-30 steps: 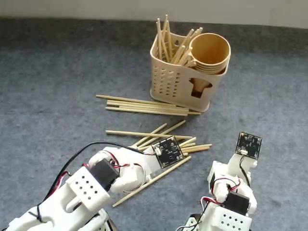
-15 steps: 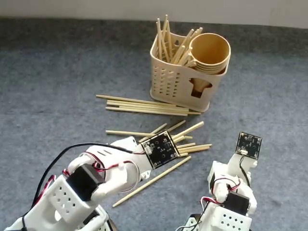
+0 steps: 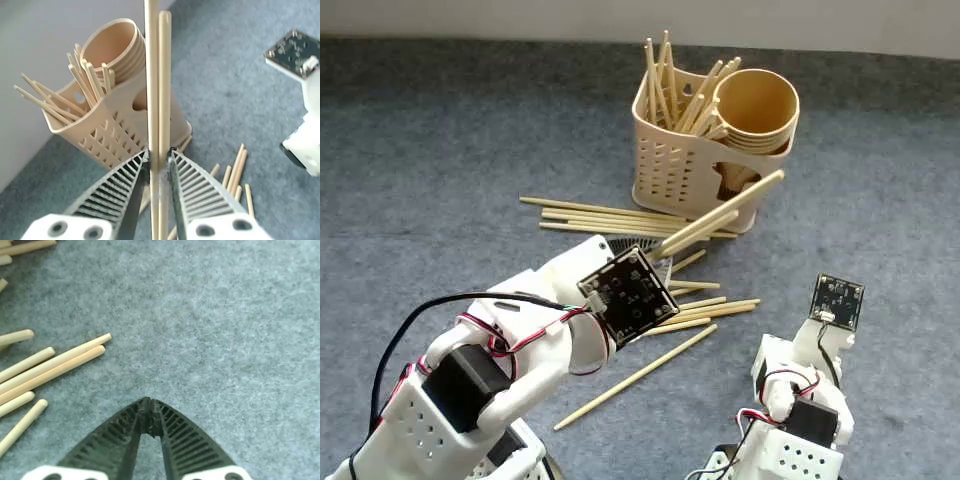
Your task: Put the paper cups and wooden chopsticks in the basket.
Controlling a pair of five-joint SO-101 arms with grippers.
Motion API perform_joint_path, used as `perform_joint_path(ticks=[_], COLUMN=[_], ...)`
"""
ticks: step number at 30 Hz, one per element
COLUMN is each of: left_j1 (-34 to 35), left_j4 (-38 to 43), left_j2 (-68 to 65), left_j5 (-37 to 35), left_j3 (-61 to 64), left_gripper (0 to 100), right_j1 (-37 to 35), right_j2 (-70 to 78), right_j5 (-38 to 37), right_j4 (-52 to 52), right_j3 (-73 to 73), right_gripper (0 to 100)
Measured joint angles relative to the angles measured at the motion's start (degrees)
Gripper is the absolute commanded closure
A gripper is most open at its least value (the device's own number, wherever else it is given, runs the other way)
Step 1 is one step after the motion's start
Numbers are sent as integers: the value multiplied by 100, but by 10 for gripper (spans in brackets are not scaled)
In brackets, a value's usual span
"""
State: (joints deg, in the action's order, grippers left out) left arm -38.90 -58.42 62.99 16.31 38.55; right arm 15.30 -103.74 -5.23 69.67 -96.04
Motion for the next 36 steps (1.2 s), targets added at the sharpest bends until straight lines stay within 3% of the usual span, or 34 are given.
perform_joint_path(ticks=[6,15,22,27,36], left_j1=[510,1073,1609,1705,1758], left_j4=[1767,4316,5952,6233,6251], left_j2=[-53,-1178,-2092,-2734,-3833], left_j5=[0,-9,-1459,-1960,-2022], left_j3=[0,0,-53,-580,-1354], left_gripper=[994,994,994,994,994], right_j1=[0,0,0,0,0], right_j2=[0,0,0,0,0], right_j5=[0,0,0,0,0], right_j4=[0,0,0,0,0], right_j3=[0,0,0,0,0], right_gripper=[993,993,993,993,993])
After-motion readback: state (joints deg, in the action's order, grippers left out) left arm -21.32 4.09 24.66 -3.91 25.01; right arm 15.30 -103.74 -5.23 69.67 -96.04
